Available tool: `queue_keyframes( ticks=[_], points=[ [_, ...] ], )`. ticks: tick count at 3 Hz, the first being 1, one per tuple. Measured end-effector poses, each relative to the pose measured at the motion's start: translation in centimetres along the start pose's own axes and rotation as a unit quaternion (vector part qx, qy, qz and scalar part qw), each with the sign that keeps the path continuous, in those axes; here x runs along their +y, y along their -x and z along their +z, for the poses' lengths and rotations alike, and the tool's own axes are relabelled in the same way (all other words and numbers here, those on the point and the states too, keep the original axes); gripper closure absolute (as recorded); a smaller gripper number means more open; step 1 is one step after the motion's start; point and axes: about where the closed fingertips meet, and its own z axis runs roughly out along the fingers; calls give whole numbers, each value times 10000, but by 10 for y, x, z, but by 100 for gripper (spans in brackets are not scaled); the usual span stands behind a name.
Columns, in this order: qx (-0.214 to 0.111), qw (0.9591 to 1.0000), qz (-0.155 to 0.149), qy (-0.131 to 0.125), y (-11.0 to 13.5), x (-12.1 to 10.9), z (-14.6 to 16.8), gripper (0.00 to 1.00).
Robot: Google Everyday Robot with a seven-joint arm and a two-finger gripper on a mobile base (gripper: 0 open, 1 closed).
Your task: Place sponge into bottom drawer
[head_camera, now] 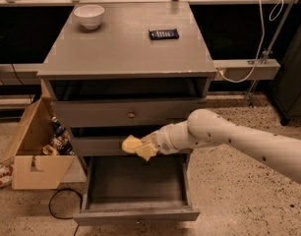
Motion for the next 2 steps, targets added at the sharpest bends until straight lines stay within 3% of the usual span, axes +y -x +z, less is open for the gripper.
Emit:
queue_keyframes(
  ticks=[2],
  points=[
    [168, 9997, 169, 87, -17, -4, 13, 100]
  ],
)
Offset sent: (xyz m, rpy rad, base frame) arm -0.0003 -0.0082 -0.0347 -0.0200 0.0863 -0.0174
